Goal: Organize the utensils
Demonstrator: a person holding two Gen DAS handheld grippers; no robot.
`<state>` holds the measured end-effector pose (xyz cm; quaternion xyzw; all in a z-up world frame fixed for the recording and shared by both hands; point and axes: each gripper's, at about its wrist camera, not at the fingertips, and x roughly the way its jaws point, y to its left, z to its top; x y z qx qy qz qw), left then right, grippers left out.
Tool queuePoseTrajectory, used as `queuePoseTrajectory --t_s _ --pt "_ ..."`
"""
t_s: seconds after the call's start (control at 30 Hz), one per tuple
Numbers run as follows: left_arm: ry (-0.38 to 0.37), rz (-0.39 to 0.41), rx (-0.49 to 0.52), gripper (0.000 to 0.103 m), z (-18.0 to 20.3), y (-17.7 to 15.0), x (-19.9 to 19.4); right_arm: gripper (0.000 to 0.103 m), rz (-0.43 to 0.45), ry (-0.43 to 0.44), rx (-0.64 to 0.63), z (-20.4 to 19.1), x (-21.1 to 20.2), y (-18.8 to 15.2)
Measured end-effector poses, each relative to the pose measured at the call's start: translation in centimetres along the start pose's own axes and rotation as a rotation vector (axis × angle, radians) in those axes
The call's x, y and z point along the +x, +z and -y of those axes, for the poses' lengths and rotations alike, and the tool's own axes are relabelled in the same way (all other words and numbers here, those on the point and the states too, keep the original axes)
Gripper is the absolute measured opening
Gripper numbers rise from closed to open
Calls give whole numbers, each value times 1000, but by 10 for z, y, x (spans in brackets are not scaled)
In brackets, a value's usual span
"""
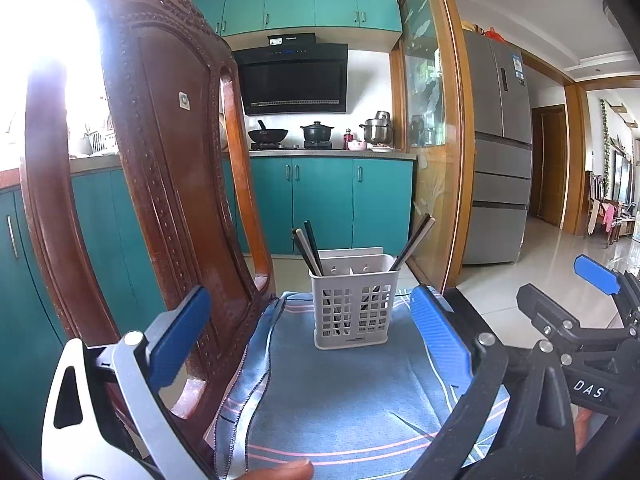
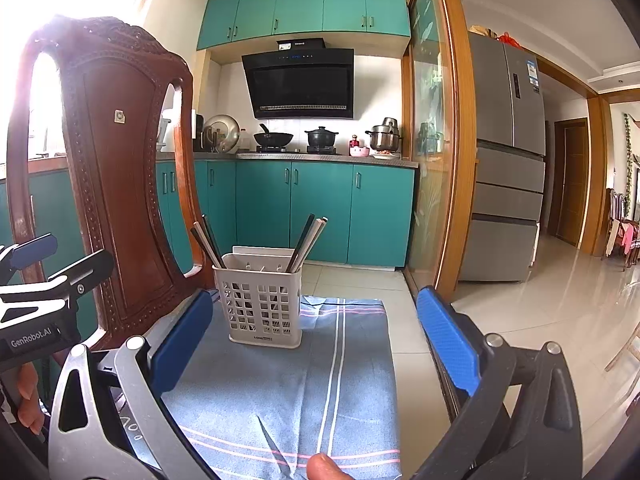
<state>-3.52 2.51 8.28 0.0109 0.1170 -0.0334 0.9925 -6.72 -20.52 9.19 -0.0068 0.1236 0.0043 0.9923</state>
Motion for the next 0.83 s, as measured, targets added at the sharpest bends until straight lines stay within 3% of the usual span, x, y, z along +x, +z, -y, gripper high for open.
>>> queuePoseTrajectory --t_s 0.83 --pt "-27 -31 1 99 0 -5 5 100 -14 8 -6 -4 4 -4"
